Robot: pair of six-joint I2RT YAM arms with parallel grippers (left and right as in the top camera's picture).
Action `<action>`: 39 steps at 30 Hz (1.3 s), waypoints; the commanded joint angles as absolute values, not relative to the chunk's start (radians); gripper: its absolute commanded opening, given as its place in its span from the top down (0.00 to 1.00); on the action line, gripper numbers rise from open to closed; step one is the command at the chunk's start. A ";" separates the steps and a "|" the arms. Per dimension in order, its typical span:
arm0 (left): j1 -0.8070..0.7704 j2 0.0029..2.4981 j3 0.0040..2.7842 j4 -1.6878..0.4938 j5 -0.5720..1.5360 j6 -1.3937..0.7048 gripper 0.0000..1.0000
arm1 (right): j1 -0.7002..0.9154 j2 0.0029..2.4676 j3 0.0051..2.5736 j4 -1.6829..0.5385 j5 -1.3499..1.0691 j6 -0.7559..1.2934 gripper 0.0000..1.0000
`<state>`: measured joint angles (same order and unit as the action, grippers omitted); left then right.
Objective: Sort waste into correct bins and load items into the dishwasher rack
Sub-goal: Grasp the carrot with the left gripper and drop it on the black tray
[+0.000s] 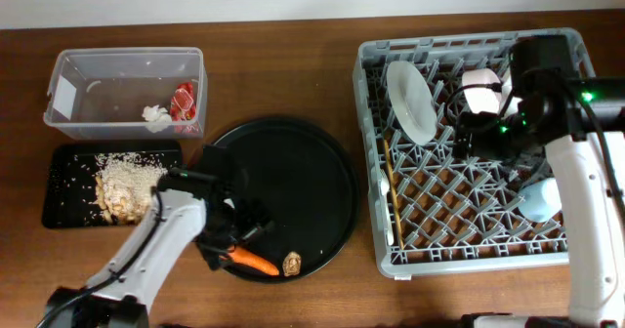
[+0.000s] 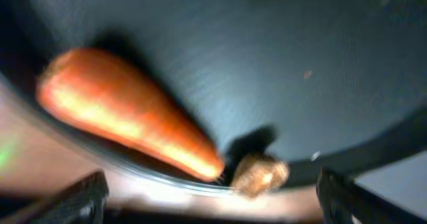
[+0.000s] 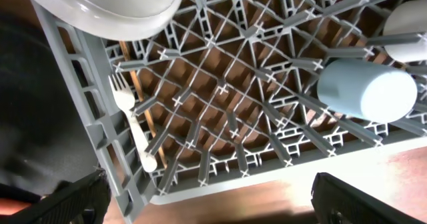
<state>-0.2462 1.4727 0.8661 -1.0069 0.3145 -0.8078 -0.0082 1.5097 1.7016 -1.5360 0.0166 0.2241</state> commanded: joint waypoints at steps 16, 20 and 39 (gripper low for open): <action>-0.351 1.467 0.695 -0.712 0.107 -1.083 0.11 | -0.014 1.534 1.694 -1.556 0.011 0.213 0.01; -0.350 1.467 0.695 -0.711 0.099 -1.055 0.47 | -0.014 1.534 1.694 -1.555 0.011 0.213 0.01; 0.501 1.353 0.957 -0.585 -0.128 -0.612 0.80 | -0.014 1.534 1.694 -1.555 0.011 0.213 0.01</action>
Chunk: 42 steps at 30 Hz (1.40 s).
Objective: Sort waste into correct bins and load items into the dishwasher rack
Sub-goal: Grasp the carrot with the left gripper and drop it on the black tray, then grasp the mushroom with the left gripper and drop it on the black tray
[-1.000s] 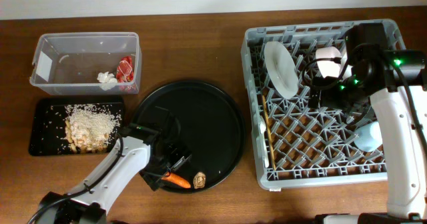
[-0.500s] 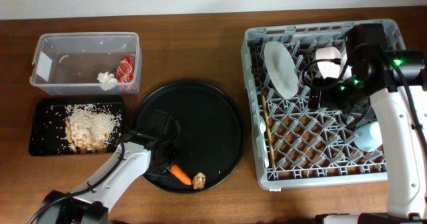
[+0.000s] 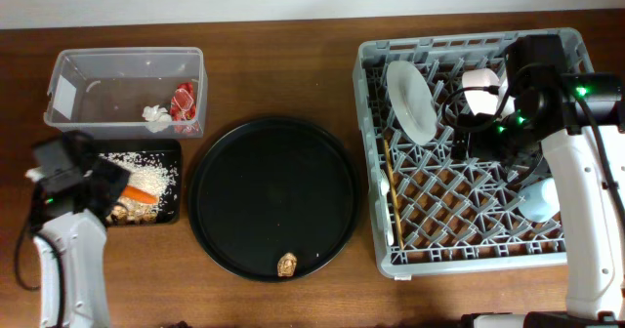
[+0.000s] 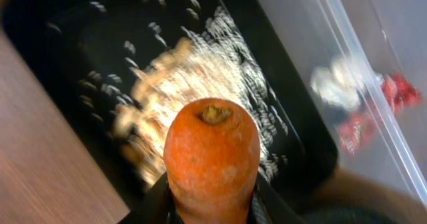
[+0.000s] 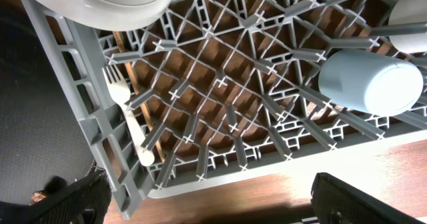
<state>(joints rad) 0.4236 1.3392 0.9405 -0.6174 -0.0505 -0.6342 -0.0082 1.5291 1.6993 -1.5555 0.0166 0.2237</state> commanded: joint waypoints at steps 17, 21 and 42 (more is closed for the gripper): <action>0.342 1.526 1.179 -0.805 0.024 -0.521 0.01 | -0.014 1.534 1.694 -1.556 0.011 0.214 0.01; -0.100 1.528 1.127 -1.091 0.080 -0.465 0.01 | -0.014 1.534 1.694 -1.555 0.011 0.213 0.01; -0.628 1.724 0.987 -0.987 0.078 -0.465 0.87 | -0.014 1.534 1.694 -1.568 0.011 0.213 0.01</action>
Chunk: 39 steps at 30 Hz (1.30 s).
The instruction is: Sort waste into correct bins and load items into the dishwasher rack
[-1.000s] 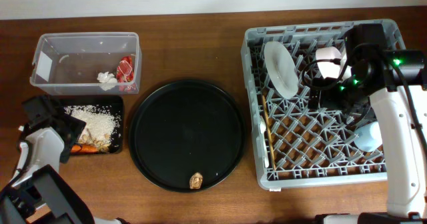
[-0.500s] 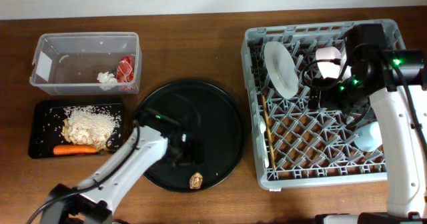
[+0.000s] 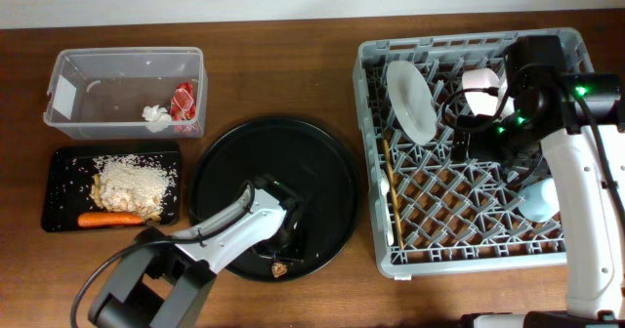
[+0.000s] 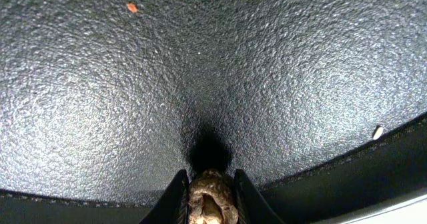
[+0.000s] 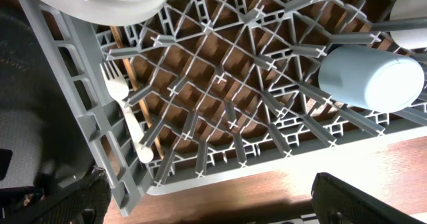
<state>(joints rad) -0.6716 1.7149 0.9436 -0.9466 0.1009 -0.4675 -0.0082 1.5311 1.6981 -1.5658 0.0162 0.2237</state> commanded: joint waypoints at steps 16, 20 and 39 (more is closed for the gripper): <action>0.437 1.682 1.241 -0.845 -0.115 -0.432 0.84 | -0.014 1.534 1.694 -1.575 0.011 0.213 0.01; 0.437 1.772 1.241 -0.858 -0.122 -0.432 0.64 | -0.014 1.534 1.694 -1.575 0.011 0.213 0.01; -0.084 1.501 1.553 -1.505 0.108 -0.118 0.02 | -0.014 1.544 1.694 -1.571 -0.171 -0.025 0.01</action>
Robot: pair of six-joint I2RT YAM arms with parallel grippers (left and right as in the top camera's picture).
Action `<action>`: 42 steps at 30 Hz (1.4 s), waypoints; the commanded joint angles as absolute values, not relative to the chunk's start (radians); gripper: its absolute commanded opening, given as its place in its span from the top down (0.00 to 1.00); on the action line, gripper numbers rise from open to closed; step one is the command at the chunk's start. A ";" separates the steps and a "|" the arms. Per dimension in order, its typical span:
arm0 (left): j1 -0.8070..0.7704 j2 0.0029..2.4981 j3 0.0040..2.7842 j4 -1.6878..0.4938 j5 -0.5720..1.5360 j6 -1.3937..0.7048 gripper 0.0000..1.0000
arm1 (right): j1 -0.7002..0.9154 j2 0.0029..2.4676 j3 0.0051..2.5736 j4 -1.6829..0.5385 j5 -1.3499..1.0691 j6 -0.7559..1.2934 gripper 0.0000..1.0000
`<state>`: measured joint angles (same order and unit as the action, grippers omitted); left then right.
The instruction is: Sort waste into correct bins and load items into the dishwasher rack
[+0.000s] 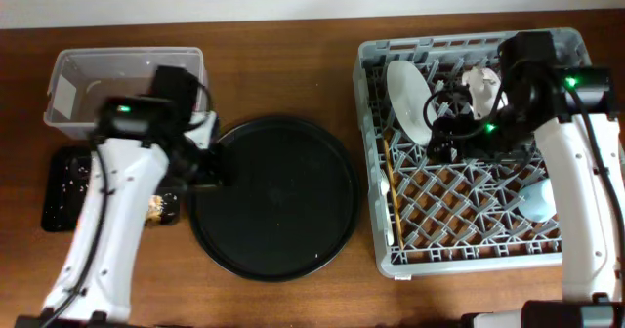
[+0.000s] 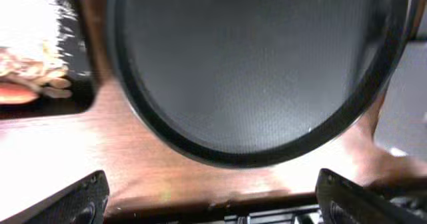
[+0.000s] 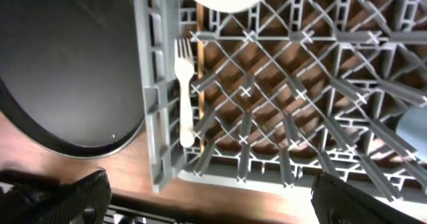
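Observation:
The round black tray lies bare in mid-table. My left gripper hangs open over its left rim, and in the left wrist view the gripper has nothing between its fingers. The rectangular black food tray holds rice, scraps and the carrot; my left arm hides much of it. My right gripper is open above the grey dishwasher rack, which holds a white plate, a fork, a pale cup and a blue cup.
A clear plastic bin stands at the back left, partly behind my left arm. A thin wooden stick lies along the rack's left side. Bare brown table shows in front of the round tray.
My left gripper was shut on a small brown scrap at the round tray's front. Now it is open over the tray's left rim and the tray is bare. My right gripper sits further left.
My left gripper was open beside a carrot and a brown scrap on the round tray. Then it held the carrot over the food tray. Then the carrot lay in that tray and the gripper was shut on the scrap. Now both are off the round tray.

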<state>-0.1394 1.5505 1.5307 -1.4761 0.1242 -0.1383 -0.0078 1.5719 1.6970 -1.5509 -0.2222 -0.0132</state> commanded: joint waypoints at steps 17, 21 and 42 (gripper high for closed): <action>-0.072 0.557 0.863 -1.097 -0.139 -0.359 0.01 | -0.014 0.602 1.045 -1.232 -0.067 0.041 0.01; -0.072 0.557 0.863 -1.097 -0.139 -0.359 0.01 | -0.014 0.602 1.045 -1.232 -0.067 0.041 0.01; -0.072 0.557 0.863 -1.097 -0.139 -0.359 0.01 | 0.033 0.003 0.006 -0.080 0.005 -0.041 0.01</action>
